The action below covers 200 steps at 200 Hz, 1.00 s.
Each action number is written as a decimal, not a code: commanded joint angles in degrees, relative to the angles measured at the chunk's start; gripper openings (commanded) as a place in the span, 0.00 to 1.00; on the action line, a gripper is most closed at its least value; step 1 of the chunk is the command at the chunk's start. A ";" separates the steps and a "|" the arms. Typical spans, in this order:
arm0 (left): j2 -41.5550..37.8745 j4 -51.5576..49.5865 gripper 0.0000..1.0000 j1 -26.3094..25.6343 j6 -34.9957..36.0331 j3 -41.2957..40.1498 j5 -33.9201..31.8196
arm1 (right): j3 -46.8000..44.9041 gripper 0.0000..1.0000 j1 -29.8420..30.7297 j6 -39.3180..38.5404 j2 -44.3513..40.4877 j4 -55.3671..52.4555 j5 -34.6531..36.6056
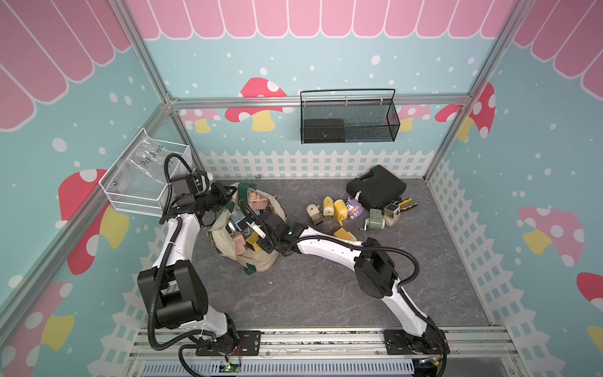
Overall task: Take out the pencil sharpeners from the tote bags
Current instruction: Pick up the pencil sharpener from the canvas bag.
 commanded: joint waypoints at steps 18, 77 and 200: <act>-0.58 1.84 0.00 0.61 -0.64 -0.11 1.32 | -3.73 0.07 0.72 -1.73 -6.54 6.11 -2.50; -0.58 1.84 0.00 0.58 -0.63 -0.09 1.23 | -9.22 0.04 0.68 -4.10 -12.45 9.48 -3.69; -0.58 1.86 0.00 0.60 -0.63 -0.11 1.23 | -32.79 0.04 -2.72 -7.16 -40.88 13.84 0.87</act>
